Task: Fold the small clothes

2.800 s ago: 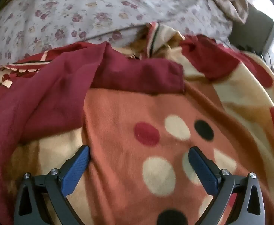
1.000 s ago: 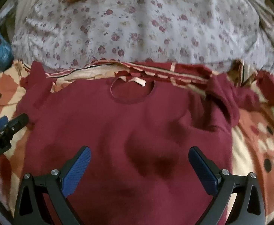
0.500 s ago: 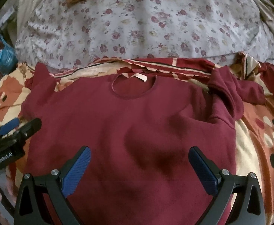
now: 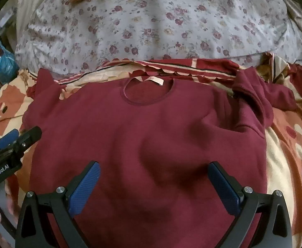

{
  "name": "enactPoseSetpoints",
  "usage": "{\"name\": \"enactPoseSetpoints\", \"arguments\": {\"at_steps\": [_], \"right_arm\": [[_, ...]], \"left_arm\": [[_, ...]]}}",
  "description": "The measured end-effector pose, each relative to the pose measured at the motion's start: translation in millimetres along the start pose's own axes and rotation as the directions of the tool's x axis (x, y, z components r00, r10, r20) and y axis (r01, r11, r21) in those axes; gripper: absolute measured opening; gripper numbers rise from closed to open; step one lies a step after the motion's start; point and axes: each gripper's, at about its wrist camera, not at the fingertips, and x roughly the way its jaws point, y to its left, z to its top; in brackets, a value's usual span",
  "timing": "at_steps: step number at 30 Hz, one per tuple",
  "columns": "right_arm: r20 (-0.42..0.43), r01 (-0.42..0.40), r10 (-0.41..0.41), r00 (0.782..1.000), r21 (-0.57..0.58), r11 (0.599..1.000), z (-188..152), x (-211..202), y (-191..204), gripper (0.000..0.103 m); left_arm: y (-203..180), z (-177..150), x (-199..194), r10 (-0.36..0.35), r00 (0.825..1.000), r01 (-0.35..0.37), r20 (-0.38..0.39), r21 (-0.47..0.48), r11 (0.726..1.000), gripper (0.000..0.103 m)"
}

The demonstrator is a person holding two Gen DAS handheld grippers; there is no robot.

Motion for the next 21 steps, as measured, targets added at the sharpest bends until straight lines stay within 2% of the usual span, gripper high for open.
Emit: {"name": "enactPoseSetpoints", "arguments": {"at_steps": [21], "right_arm": [[-0.023,0.007,-0.007,1.0,0.015,1.0,-1.5,7.3,-2.3,0.103]], "left_arm": [[3.9,0.1,7.5,0.025,0.999,-0.025,-0.02,-0.005,1.0,0.102]]}}
